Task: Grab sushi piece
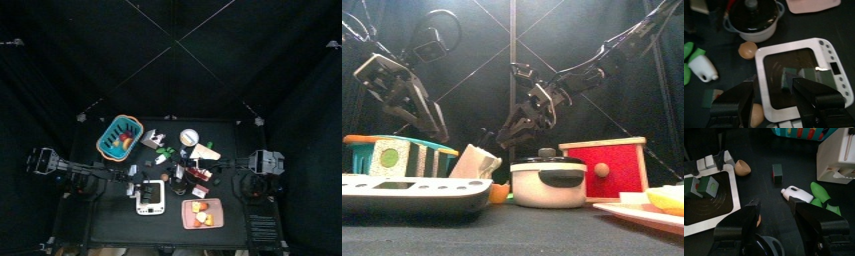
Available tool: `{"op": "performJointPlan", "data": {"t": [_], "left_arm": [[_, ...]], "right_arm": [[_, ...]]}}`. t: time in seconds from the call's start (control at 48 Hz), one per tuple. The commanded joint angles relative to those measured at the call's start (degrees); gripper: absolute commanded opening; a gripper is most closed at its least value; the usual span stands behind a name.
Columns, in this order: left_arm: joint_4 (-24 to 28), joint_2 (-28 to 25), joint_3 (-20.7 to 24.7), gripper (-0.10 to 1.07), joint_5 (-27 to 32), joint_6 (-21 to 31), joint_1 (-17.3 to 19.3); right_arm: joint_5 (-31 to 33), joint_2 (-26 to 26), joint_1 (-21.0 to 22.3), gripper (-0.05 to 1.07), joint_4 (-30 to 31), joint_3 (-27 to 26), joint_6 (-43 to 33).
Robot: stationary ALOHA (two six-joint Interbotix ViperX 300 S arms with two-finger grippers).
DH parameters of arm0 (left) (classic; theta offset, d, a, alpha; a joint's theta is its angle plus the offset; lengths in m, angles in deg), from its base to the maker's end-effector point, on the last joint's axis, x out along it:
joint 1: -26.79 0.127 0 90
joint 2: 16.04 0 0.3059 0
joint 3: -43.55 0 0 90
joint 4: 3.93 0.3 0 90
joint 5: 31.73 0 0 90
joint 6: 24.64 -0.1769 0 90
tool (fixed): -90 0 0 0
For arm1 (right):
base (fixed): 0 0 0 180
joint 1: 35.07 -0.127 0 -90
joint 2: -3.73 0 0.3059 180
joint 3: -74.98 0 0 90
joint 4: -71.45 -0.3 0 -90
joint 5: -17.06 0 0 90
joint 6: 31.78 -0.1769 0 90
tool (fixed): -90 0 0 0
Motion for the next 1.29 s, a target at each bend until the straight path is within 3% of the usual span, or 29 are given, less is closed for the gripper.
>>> {"op": "performJointPlan", "data": {"t": [0.0, 1.271], "left_arm": [[-0.88, 0.09, 0.26, 0.85, -0.18, -0.09, -0.26], [-2.20, -3.78, 0.44, 0.85, -2.11, -0.18, -0.97]], "right_arm": [[-0.44, 1.32, 0.26, 0.84, 0.00, -1.41, -0.09], [-0.44, 0.35, 0.35, 0.84, 0.00, -2.02, -0.18]]}}
